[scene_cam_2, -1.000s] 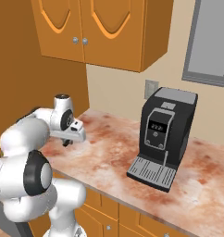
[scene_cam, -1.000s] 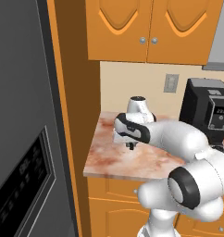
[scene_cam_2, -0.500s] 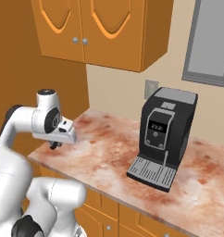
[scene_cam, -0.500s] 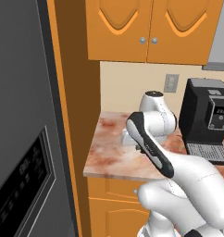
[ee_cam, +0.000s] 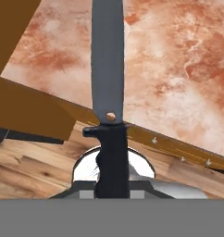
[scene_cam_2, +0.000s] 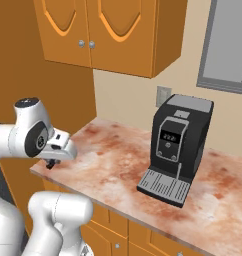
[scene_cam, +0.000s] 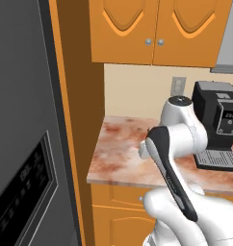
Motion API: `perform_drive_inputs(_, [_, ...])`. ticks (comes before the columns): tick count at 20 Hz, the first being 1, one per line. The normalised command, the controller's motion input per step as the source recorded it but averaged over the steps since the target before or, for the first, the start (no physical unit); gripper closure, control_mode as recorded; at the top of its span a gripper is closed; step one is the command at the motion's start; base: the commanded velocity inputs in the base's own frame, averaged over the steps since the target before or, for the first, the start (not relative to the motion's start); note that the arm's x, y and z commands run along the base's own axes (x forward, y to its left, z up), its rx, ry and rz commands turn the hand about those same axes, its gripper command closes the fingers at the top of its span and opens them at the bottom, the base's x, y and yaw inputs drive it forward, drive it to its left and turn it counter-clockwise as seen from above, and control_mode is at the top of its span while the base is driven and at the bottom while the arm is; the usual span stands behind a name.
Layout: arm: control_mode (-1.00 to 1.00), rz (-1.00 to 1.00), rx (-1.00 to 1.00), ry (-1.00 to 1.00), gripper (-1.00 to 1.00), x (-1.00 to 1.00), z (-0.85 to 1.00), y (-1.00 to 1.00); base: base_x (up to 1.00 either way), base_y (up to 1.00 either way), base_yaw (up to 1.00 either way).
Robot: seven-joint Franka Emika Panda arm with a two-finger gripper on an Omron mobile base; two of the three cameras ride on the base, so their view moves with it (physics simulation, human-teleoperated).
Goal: Retrieve the butter from the fridge and place it on a plate on the dining table. Then retrieve the butter knife by the fridge and place it near the plate.
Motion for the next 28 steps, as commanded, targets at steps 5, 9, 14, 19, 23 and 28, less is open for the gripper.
perform_drive_inputs(5, [-1.0,0.0,-0.02,0.09,1.0,-0.02,0.46,-0.4,0.0,0.0,0.0])
perform_drive_inputs(9, [-1.0,0.0,0.07,0.02,1.0,-0.12,0.06,-0.28,0.0,0.0,0.0])
perform_drive_inputs(14, [-1.0,0.0,0.0,0.0,1.0,0.0,0.0,0.0,0.0,0.0,0.0])
perform_drive_inputs(19, [-1.0,0.0,0.0,0.0,1.0,-0.06,0.0,0.0,0.0,0.0,0.0])
perform_drive_inputs(23, [1.0,0.0,0.0,0.0,1.0,0.0,0.0,0.0,-0.51,0.0,0.0])
perform_drive_inputs(28, [1.0,0.0,0.0,0.0,1.0,0.0,0.0,0.0,-0.76,0.0,0.05])
